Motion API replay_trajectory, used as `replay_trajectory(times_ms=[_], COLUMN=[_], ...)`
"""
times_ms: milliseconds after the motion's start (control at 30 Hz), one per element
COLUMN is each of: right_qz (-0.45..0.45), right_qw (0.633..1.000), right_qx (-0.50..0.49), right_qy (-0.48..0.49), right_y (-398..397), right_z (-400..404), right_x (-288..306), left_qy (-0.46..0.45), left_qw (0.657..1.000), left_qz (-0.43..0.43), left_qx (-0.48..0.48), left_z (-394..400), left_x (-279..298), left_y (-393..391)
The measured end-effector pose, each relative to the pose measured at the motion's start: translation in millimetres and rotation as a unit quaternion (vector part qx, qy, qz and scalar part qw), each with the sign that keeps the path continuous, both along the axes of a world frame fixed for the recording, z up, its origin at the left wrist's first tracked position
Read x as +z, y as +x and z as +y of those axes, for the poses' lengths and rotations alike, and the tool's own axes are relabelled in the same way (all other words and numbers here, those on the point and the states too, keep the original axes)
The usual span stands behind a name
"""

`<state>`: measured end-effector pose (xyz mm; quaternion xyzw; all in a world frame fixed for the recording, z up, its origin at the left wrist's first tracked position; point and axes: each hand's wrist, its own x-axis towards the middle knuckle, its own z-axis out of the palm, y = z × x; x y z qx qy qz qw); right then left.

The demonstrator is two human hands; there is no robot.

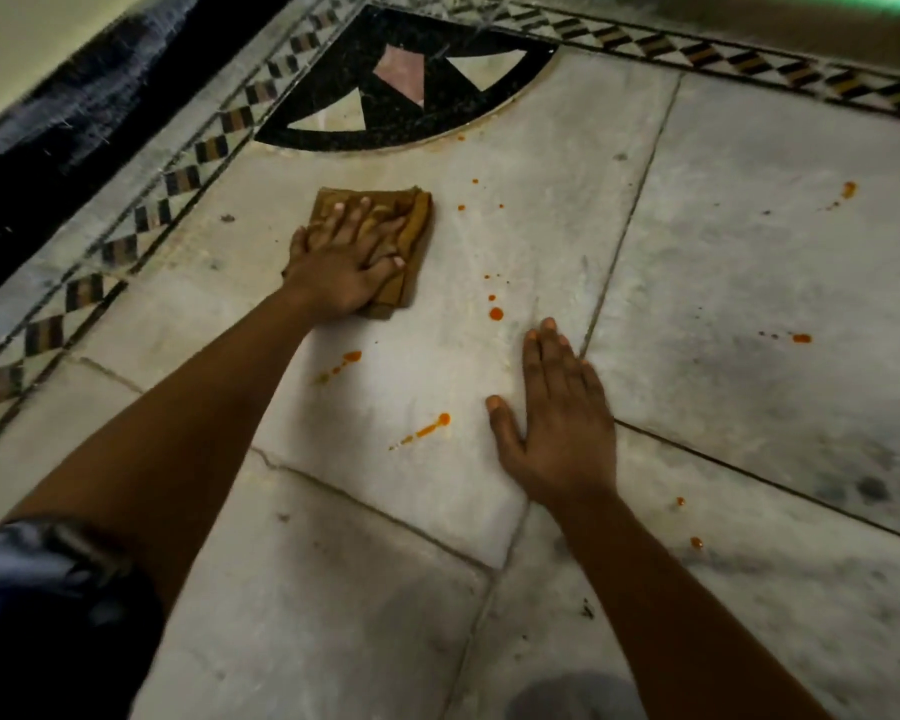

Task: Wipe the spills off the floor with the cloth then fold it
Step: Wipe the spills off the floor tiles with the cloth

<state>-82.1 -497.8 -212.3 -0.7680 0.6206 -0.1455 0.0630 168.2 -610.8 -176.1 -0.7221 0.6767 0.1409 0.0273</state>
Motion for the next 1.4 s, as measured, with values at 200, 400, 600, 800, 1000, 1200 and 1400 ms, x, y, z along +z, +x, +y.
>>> replay_trajectory(times_ms=[200, 400, 600, 800, 1000, 1200, 1400], right_qz=[0.019, 0.019, 0.021, 0.021, 0.017, 0.020, 0.019], right_qw=[0.997, 0.997, 0.996, 0.996, 0.996, 0.996, 0.996], right_qx=[-0.071, -0.074, -0.076, -0.076, -0.077, -0.080, -0.078], right_qy=[0.010, 0.018, 0.034, 0.030, 0.038, 0.036, 0.036], right_y=[-8, -8, -7, -8, -7, -6, -7], right_z=[-25, -24, -24, -25, -26, -25, -26], right_x=[-1, 2, 5, 4, 5, 5, 4], left_qy=[0.012, -0.019, -0.004, 0.014, 0.037, 0.003, -0.037], left_qw=[0.997, 1.000, 1.000, 0.996, 0.983, 0.999, 0.979], left_qz=[0.005, -0.006, -0.008, 0.074, 0.148, 0.039, 0.022], left_qx=[0.073, -0.020, -0.012, 0.046, -0.100, 0.015, -0.201], left_z=[-69, -77, -83, -155, -83, -132, -79], left_x=[2, 0, -2, 13, 14, 3, -7], left_y=[-5, -28, 12, -52, -47, -49, -90])
